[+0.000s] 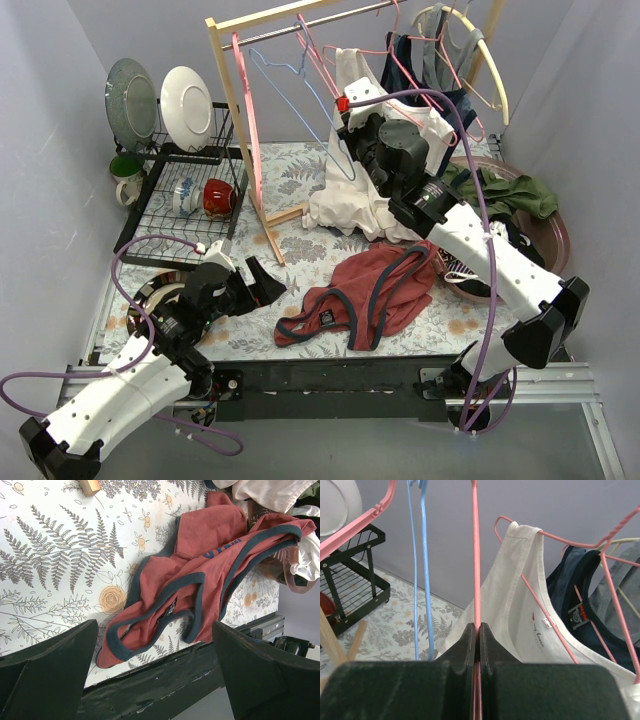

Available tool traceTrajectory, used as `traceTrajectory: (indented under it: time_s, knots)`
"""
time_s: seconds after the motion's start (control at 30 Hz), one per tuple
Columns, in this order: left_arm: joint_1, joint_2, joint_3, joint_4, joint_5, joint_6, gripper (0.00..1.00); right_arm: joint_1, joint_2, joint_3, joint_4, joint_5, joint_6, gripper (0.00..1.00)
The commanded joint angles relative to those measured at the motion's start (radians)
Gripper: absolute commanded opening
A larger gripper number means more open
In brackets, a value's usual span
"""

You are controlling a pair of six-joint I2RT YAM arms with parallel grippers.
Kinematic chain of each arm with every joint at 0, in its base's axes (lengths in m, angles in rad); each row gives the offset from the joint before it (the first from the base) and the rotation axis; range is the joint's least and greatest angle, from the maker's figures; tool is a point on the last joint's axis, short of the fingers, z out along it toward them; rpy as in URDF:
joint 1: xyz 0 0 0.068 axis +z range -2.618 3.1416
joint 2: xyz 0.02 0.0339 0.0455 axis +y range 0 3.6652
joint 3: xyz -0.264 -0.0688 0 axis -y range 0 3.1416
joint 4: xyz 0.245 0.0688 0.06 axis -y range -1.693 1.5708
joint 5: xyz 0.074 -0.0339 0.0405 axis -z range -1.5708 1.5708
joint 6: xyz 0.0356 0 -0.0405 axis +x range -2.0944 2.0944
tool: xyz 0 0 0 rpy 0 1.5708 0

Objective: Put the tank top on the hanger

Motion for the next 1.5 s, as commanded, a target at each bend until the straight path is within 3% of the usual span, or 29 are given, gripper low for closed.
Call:
traceTrajectory:
  time_s: [0.0, 0.2, 0.5, 0.83, 1.13, 1.47]
  knots:
    - [0.001, -0.002, 0.024, 0.005, 0.001, 0.009, 0.98, 0.001, -0.053, -0.017, 0.17, 0.045, -0.132, 0.01]
    - [0.001, 0.004, 0.024, 0.005, 0.003, 0.01, 0.98, 0.004, -0.053, -0.04, 0.254, 0.059, -0.251, 0.01]
    - [0.001, 0.009, 0.019, 0.014, 0.011, 0.013, 0.98, 0.021, -0.08, -0.08, 0.242, 0.036, -0.307, 0.01]
    - [0.001, 0.044, 0.027, 0.036, 0.026, 0.024, 0.98, 0.021, -0.122, 0.007, 0.075, 0.008, -0.227, 0.01]
    - [0.001, 0.056, 0.031, 0.043, 0.038, 0.03, 0.98, 0.008, -0.217, -0.042, -0.097, -0.085, -0.185, 0.01]
    - [0.001, 0.13, 0.033, 0.063, 0.043, 0.035, 0.98, -0.151, -0.439, -0.128, -0.352, -0.255, -0.15, 0.01]
